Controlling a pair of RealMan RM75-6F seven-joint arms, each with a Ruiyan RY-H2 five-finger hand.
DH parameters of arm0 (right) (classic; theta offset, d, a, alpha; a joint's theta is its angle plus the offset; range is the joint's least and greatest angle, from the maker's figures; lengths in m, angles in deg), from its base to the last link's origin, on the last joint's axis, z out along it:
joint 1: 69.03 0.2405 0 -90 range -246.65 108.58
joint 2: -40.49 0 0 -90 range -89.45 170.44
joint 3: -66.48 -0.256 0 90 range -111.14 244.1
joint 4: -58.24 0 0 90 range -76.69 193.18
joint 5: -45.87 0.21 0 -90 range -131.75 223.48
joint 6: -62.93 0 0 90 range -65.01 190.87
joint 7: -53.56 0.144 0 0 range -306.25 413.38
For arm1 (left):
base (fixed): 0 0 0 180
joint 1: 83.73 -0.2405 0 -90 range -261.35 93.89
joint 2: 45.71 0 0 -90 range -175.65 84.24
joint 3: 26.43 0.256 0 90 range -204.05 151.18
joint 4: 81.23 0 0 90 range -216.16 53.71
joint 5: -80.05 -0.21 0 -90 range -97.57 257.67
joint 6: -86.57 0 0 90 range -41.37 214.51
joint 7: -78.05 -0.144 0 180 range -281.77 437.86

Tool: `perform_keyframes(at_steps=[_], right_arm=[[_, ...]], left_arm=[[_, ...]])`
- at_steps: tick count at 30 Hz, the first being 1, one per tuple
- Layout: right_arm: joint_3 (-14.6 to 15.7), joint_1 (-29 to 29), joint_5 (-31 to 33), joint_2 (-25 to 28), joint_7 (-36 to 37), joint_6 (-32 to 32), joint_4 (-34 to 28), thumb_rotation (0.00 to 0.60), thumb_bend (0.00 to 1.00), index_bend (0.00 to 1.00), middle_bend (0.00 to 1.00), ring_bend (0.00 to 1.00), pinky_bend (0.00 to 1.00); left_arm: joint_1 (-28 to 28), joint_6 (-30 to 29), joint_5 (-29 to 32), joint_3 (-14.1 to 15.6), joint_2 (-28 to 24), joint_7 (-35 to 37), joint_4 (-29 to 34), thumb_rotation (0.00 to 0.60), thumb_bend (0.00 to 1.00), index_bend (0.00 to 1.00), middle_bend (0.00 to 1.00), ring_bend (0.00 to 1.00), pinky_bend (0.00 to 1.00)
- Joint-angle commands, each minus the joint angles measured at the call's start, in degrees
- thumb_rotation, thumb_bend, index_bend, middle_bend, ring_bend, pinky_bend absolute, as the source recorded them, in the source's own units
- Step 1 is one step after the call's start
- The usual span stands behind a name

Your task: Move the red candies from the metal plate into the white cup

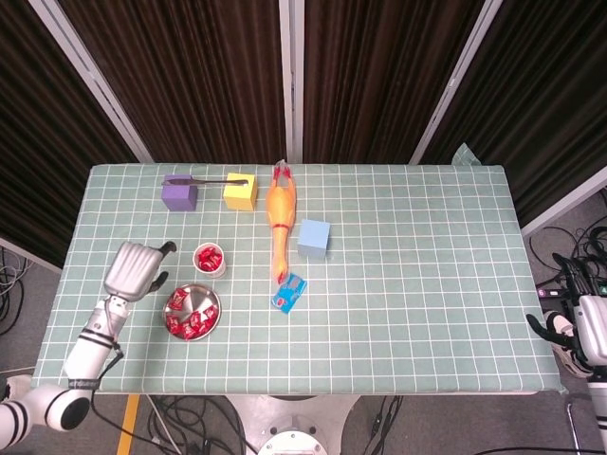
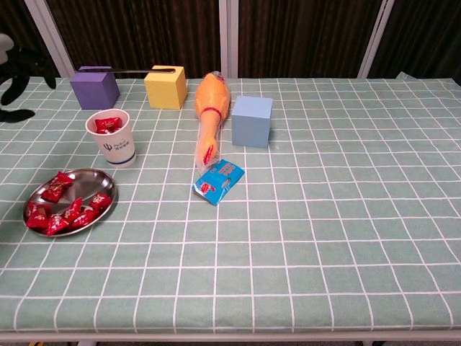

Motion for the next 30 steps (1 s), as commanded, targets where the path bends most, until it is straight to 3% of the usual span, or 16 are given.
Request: perform_keyframes(at_steps=[1, 13, 30], right_arm=[[0.03, 0.09, -0.2, -0.07, -0.01, 0.02, -0.01, 0.6, 0.15, 0.01, 0.1, 0.02, 0.39], [0.07, -0.05, -0.27, 0.3, -0.38, 0.4, -0.6, 0.6, 0.15, 0.01, 0.1, 0.02, 0.39], [0.07, 0.04, -0.07, 0.24, -0.65, 0.33, -0.67, 0.6, 0.15, 0.01, 0.1, 0.02, 0.39]], left_arm=[[-1.73, 1.41, -2.17, 3.8, -1.32, 0.25, 2.19, 0.6, 0.31, 0.46, 0.96, 0.99, 1.0], [-4.22, 3.16, -6.41, 9.76, 4.24, -3.4, -4.09, 0.6, 0.32, 0.46, 0.98, 1.0, 1.0], [-2.58, 8.32, -5.61, 8.86, 5.57, -5.85, -5.73, 0.6, 0.33, 0.49, 0.98, 1.0, 1.0]])
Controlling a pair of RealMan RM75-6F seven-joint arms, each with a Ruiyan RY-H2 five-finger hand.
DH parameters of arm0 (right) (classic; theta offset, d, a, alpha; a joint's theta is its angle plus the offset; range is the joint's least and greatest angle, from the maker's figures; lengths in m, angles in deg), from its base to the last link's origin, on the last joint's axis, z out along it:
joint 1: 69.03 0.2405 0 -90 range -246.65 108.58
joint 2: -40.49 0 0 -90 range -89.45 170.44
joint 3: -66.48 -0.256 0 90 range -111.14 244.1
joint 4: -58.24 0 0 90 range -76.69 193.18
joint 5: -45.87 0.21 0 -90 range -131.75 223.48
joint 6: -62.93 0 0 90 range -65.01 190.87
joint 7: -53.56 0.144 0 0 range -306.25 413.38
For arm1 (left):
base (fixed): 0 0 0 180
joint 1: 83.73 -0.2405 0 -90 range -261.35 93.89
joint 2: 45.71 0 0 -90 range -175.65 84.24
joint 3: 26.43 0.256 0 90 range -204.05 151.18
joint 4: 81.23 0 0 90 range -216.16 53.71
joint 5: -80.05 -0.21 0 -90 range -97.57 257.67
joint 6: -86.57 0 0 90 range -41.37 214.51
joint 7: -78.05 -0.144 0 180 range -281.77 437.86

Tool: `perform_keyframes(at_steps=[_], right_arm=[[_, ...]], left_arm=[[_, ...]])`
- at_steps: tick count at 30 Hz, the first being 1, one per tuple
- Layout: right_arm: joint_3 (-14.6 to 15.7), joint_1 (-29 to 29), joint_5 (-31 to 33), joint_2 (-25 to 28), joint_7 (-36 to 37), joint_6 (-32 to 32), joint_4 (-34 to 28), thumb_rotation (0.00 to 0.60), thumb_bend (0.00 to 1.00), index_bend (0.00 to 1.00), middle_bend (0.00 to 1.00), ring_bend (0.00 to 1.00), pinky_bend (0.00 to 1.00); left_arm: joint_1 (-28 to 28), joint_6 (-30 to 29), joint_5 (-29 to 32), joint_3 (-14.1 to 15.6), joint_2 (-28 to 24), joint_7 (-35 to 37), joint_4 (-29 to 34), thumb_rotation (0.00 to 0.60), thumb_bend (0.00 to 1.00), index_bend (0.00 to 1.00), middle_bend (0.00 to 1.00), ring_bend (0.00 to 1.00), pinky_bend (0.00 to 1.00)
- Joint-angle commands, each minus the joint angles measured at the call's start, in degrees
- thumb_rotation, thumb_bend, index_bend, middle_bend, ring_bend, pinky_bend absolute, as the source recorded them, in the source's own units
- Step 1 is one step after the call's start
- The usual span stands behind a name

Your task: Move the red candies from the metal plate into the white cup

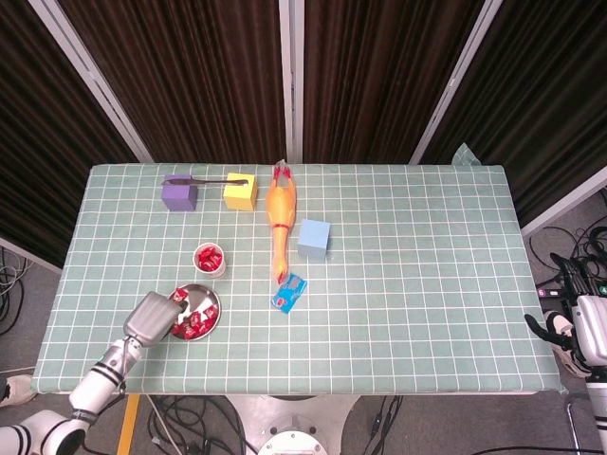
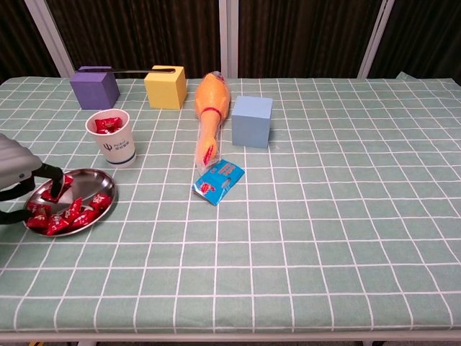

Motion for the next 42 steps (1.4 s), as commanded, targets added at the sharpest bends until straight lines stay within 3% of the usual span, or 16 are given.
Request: perform_keyframes(at_steps=[1, 29, 37, 42], right_arm=[[-0.03, 0.0, 0.03, 0.02, 0.0, 0.03, 0.01, 0.6, 0.15, 0.01, 0.1, 0.02, 0.39], [0.03, -0.23, 0.32, 0.09, -0.09, 0.17, -0.02, 0.6, 0.15, 0.01, 0.1, 0.02, 0.39], [0.08, -0.47, 0.15, 0.21, -0.07, 0.59, -0.21, 0.6, 0.15, 0.01, 0.1, 0.02, 0.39], [0.11, -0.56, -0.02, 0.26, 0.13, 0.77, -0.11, 0.6, 0.15, 0.01, 0.1, 0.02, 0.39]], left_arm=[[0.48, 1.14, 0.99, -0.47, 0.14, -0.93, 0.09, 0.6, 0.33, 0.5, 0.98, 1.0, 1.0], [1.67, 4.48, 3.27, -1.42, 2.41, -1.41, -3.09, 0.6, 0.34, 0.55, 0.98, 1.0, 1.0], [1.88, 4.4, 2.48, -1.72, 2.63, 1.62, -3.81, 0.6, 0.44, 0.64, 0.99, 1.0, 1.0], [1.53, 2.06, 1.63, -2.78, 0.3, 4.6, -0.77, 0.6, 0.46, 0.64, 0.99, 1.0, 1.0]])
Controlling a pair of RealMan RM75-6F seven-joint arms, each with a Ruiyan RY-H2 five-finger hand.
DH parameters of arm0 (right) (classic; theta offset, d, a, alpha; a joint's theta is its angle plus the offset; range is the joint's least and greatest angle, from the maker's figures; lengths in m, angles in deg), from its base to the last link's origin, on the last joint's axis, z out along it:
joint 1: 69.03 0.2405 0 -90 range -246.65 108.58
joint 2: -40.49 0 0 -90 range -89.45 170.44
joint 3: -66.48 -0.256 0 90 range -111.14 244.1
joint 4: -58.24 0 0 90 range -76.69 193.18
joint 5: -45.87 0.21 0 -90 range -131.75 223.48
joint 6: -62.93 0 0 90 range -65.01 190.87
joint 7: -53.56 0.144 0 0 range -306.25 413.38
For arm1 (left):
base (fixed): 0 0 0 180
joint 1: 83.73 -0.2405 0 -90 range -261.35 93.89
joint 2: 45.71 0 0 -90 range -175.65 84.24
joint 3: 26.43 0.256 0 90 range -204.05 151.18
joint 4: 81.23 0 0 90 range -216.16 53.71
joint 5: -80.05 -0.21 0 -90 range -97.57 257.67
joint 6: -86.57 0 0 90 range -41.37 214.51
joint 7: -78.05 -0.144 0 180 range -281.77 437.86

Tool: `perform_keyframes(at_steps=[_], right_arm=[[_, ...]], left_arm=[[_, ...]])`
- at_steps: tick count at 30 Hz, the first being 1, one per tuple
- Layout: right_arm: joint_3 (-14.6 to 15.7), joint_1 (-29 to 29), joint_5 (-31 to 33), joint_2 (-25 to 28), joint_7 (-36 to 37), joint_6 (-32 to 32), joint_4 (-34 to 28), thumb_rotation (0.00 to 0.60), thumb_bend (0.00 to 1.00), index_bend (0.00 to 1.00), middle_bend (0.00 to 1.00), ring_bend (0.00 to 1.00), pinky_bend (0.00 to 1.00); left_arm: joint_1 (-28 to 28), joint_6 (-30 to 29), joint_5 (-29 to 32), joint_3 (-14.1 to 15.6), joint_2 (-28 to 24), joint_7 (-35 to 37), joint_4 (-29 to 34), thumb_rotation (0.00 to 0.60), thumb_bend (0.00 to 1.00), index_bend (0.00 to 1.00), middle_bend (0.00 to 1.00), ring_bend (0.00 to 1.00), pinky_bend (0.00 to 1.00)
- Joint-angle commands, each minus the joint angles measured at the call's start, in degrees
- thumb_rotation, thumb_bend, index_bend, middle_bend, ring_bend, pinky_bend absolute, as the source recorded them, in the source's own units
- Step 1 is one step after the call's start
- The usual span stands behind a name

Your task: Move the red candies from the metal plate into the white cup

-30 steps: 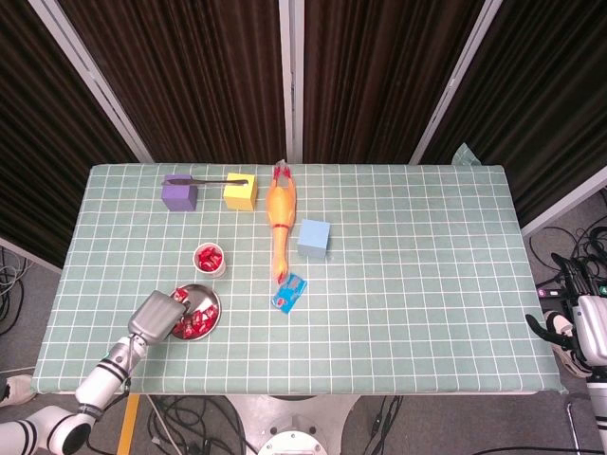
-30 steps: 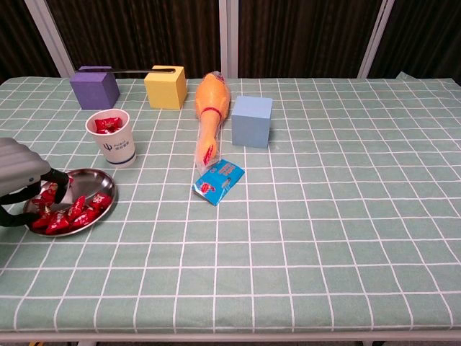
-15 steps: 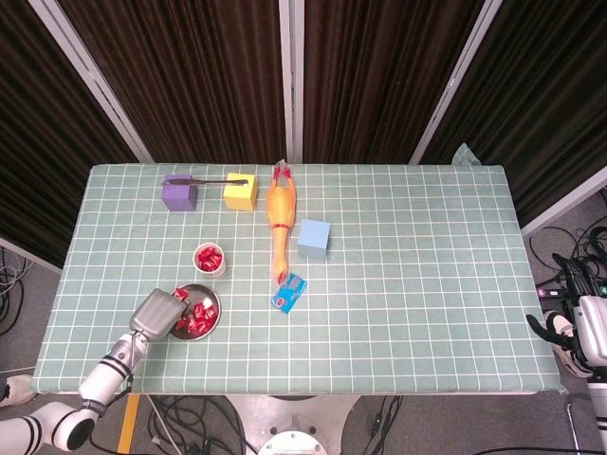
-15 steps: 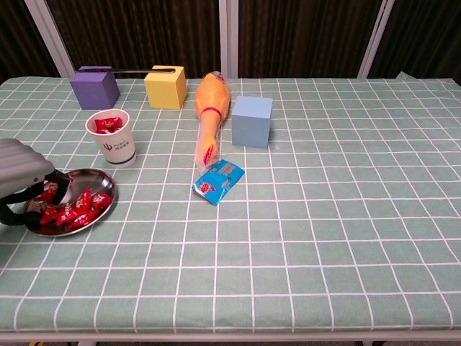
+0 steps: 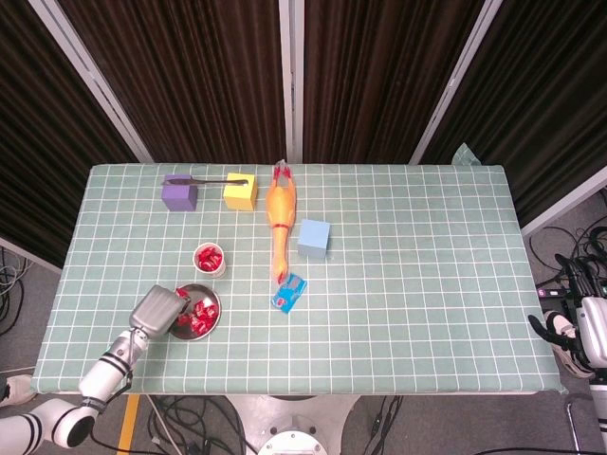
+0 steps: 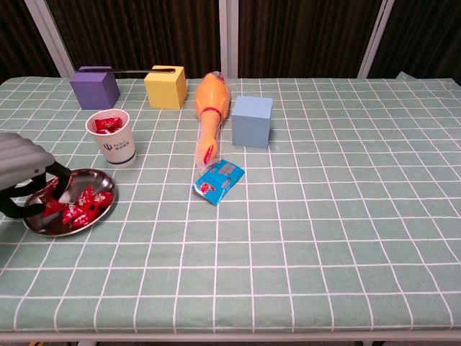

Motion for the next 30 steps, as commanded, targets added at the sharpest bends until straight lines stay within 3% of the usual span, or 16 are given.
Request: perform_keyframes(at_steps=[1, 9, 17, 24, 30], right_arm=[[0.0, 0.0, 0.01, -0.01, 0.1, -0.01, 0.07, 0.6, 0.15, 0.01, 0.1, 0.02, 0.39], [0.07, 0.0, 0.05, -0.27, 0.71, -0.23, 0.66, 0.6, 0.15, 0.01, 0.1, 0.02, 0.39], [-0.04, 0.16, 0.13, -0.35, 0.78, -0.42, 0.81, 0.6, 0.15, 0.01, 0.1, 0.02, 0.39], [-0.03, -0.08, 0.57, -0.21, 0.72, -0.4, 0.84, 0.6, 0.15, 0.01, 0.1, 0.02, 0.38], [-0.07, -0.04, 0.81, -0.18, 0.52, -0.65, 0.74, 0.6, 0.15, 0.01, 0.1, 0.02, 0.39]], left_arm=[[-0.24, -1.99, -0.78, -1.04, -2.02, 2.09, 2.67, 0.6, 0.46, 0.64, 0.99, 1.0, 1.0], [1.61, -4.75, -0.17, -6.88, -4.79, 7.91, 8.02, 0.6, 0.46, 0.64, 0.99, 1.0, 1.0], [7.14, 0.68, 6.56, -12.17, -1.47, 5.35, 5.25, 0.6, 0.46, 0.61, 0.99, 1.0, 1.0], [10.18, 3.62, 10.82, -13.35, 1.22, 2.58, 2.04, 0.6, 0.46, 0.58, 0.99, 1.0, 1.0], [10.48, 3.75, 12.41, -12.37, 1.72, 1.18, 1.49, 0.6, 0.45, 0.46, 0.97, 1.0, 1.0]])
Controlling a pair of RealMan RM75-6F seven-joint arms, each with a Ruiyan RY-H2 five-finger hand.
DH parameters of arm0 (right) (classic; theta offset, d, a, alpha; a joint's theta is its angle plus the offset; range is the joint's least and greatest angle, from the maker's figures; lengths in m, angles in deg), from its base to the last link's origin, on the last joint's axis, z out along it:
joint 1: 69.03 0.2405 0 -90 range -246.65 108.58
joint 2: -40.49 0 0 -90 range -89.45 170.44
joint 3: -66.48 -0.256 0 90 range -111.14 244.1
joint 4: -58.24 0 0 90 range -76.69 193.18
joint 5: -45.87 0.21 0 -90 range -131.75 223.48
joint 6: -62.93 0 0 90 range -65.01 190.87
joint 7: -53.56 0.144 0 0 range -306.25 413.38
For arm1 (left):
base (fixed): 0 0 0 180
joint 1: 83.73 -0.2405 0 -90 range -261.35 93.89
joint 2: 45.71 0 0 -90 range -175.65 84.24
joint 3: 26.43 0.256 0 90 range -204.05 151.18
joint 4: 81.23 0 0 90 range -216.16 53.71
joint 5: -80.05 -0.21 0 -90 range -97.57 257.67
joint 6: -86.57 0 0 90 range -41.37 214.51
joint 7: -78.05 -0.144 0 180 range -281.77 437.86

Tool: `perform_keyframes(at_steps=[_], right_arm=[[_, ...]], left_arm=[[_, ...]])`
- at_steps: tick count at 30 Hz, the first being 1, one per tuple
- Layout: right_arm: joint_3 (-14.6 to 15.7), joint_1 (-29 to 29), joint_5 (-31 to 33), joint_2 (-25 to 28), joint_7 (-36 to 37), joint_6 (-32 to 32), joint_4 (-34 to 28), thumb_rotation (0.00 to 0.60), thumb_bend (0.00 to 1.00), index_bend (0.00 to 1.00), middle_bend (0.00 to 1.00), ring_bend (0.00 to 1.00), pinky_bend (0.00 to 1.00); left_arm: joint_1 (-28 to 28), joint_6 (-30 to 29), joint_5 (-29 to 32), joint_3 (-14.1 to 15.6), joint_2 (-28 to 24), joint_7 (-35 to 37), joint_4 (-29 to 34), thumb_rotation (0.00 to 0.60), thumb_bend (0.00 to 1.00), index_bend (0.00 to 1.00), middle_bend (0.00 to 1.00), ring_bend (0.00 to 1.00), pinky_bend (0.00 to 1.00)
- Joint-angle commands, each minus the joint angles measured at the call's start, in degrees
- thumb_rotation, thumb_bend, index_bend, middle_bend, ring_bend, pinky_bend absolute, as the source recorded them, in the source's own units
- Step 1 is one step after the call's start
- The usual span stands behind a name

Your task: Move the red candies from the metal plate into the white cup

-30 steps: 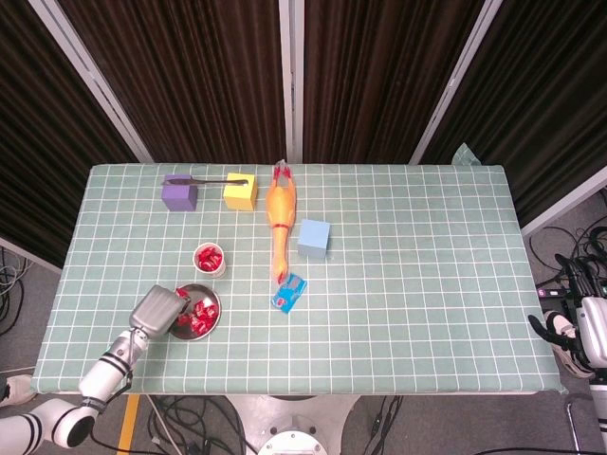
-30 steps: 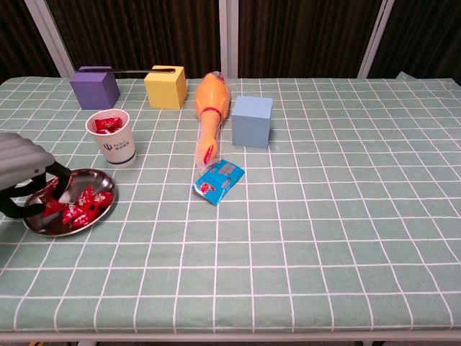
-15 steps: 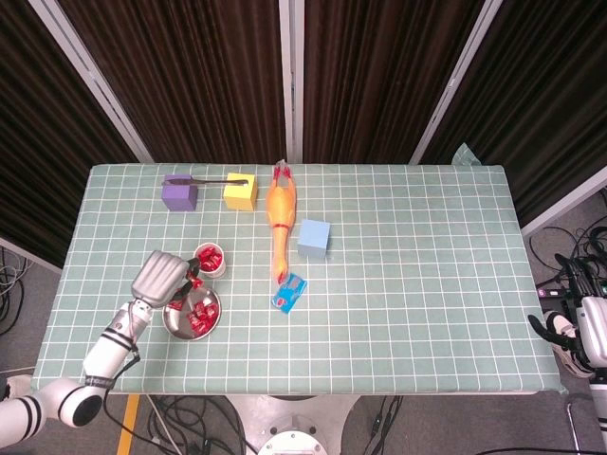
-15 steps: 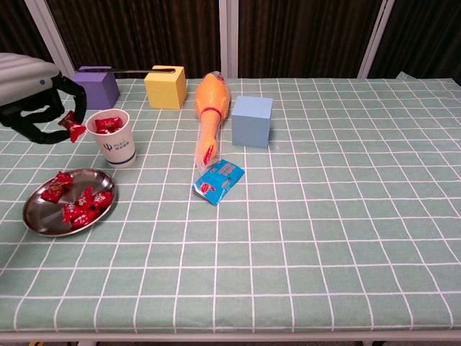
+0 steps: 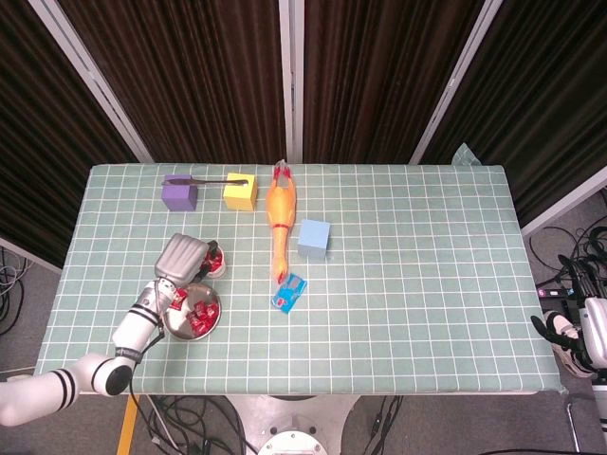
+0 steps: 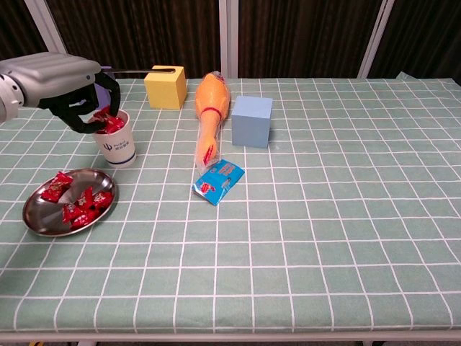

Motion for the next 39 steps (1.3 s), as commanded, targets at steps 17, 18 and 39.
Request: perform_keyframes(at_steps=[17, 18, 39], right_arm=[[-0.07, 0.57, -0.87, 0.02, -0.8, -0.11, -0.82, 0.6, 0.15, 0.01, 0.1, 0.02, 0.39], [-0.07, 0.57, -0.89, 0.03, -0.85, -0.09, -0.85, 0.6, 0.15, 0.01, 0.1, 0.02, 0.39], [0.07, 0.31, -1.13, 0.41, -1.45, 0.58, -1.72, 0.6, 0.15, 0.01, 0.1, 0.02, 0.39]], left_arm=[[-11.39, -15.54, -10.24, 8.39, -7.0, 7.74, 7.19, 0.6, 0.41, 0.42, 0.96, 1.0, 1.0], [-11.7, -15.3, -10.51, 9.02, -6.9, 7.87, 6.76, 0.6, 0.41, 0.43, 0.96, 1.0, 1.0], [-11.19, -6.2, -7.31, 11.26, 0.2, 0.25, -3.41, 0.6, 0.41, 0.44, 0.95, 1.0, 1.0]])
